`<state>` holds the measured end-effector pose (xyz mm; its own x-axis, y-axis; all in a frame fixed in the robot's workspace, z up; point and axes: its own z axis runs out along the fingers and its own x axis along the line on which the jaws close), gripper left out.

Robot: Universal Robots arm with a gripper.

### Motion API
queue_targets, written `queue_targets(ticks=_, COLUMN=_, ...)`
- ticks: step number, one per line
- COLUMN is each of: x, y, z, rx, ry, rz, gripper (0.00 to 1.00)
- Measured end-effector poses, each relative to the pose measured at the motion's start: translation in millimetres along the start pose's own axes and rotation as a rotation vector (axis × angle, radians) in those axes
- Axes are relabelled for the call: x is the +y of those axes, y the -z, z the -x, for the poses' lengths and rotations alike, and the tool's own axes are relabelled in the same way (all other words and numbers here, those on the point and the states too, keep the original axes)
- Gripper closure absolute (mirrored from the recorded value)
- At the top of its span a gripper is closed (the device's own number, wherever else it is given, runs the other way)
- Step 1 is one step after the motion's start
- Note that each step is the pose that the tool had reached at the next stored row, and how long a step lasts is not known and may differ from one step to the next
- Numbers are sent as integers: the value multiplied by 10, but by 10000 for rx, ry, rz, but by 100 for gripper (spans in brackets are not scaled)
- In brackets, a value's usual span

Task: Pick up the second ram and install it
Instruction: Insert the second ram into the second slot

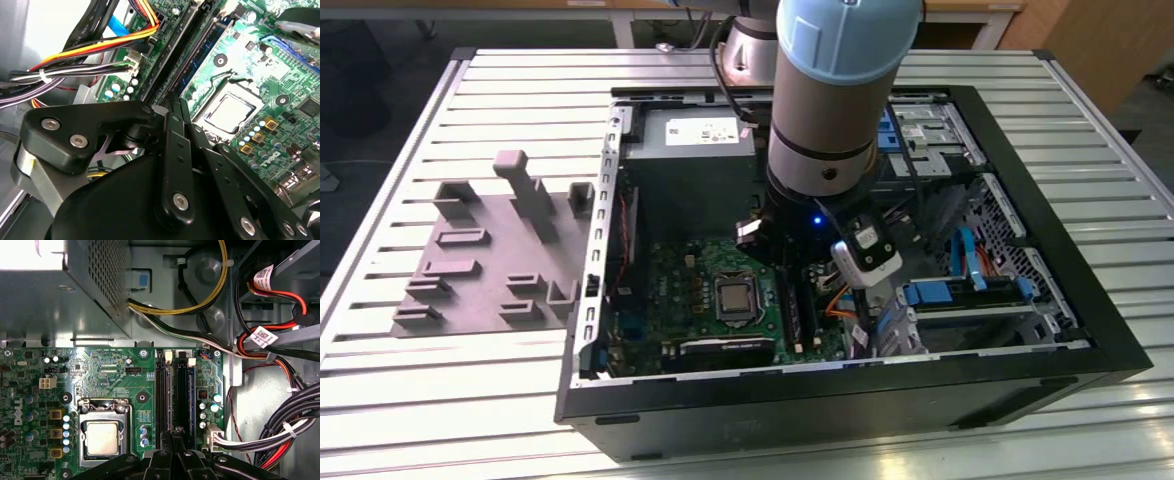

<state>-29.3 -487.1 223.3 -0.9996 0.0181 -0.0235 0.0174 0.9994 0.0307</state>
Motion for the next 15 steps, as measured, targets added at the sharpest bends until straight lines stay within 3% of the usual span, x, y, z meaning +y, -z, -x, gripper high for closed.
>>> queue_targets(ticks=2, x=1, y=-1, z=1, rx=-1, ry=2, rz=-17, gripper=89)
queue_targets(ticks=6, x=0, y=0, z=0, rx=-2, ry=4, rz=-137, gripper=89)
queue_targets(ticks=15, x=-1, y=-21, z=-1, rx=-2, ry=4, rz=-142, gripper=89)
